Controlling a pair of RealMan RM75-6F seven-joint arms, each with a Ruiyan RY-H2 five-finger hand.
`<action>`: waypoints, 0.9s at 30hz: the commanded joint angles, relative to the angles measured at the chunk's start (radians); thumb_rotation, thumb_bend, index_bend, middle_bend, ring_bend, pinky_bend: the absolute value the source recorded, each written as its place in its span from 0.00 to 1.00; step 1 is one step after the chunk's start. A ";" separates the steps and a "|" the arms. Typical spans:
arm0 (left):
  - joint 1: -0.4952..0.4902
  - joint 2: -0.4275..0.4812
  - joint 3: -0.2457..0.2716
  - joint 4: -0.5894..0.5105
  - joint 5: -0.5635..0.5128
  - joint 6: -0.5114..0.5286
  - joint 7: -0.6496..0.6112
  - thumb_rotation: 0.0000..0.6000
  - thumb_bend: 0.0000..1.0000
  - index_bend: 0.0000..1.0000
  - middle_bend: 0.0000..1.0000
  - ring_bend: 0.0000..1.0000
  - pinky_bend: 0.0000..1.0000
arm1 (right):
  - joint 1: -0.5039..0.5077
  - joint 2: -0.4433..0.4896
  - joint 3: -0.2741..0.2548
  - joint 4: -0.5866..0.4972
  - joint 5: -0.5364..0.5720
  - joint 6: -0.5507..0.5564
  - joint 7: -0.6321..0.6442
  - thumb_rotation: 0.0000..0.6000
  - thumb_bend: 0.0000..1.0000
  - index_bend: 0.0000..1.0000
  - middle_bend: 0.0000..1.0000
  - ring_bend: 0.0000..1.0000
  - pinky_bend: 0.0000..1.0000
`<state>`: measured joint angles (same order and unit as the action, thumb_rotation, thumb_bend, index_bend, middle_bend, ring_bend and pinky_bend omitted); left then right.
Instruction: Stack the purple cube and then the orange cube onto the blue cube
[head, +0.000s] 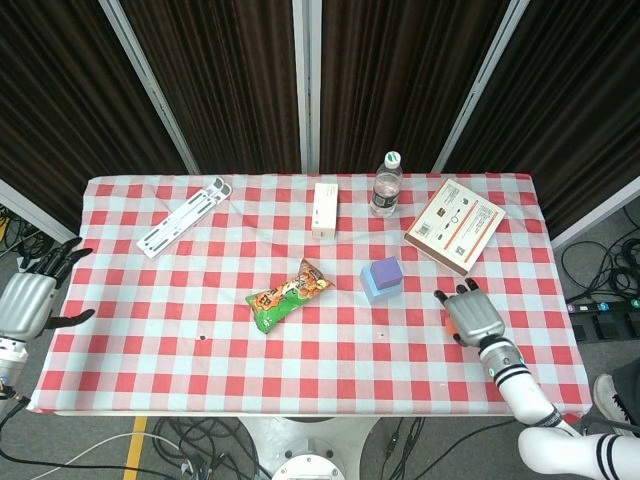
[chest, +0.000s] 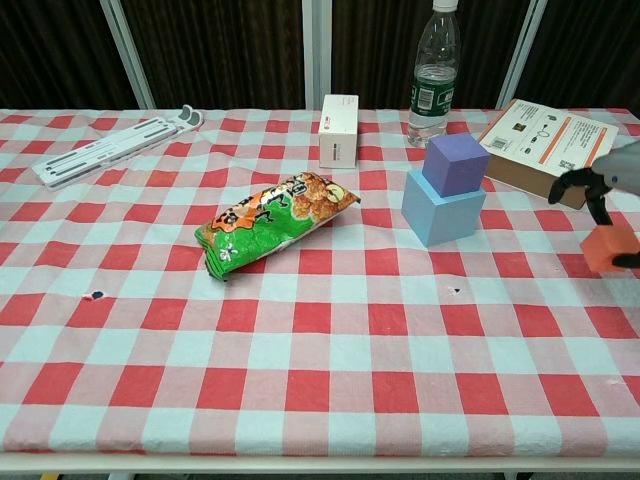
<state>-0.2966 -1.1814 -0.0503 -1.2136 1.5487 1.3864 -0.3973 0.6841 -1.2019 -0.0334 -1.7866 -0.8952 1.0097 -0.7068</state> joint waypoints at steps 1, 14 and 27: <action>0.000 0.002 -0.001 -0.003 -0.002 -0.001 0.000 1.00 0.09 0.21 0.17 0.17 0.35 | 0.040 0.102 0.066 -0.111 0.010 0.009 0.008 1.00 0.15 0.20 0.49 0.22 0.14; -0.004 0.005 -0.002 -0.008 -0.003 -0.006 0.002 1.00 0.09 0.22 0.17 0.17 0.35 | 0.270 0.204 0.203 -0.167 0.258 -0.128 -0.041 1.00 0.15 0.22 0.49 0.22 0.14; -0.008 0.006 -0.004 0.010 -0.010 -0.021 -0.021 1.00 0.09 0.22 0.17 0.17 0.35 | 0.443 0.056 0.151 0.035 0.484 -0.211 -0.070 1.00 0.15 0.23 0.49 0.22 0.14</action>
<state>-0.3045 -1.1757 -0.0534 -1.2039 1.5386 1.3657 -0.4177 1.1107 -1.1291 0.1295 -1.7706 -0.4280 0.8086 -0.7702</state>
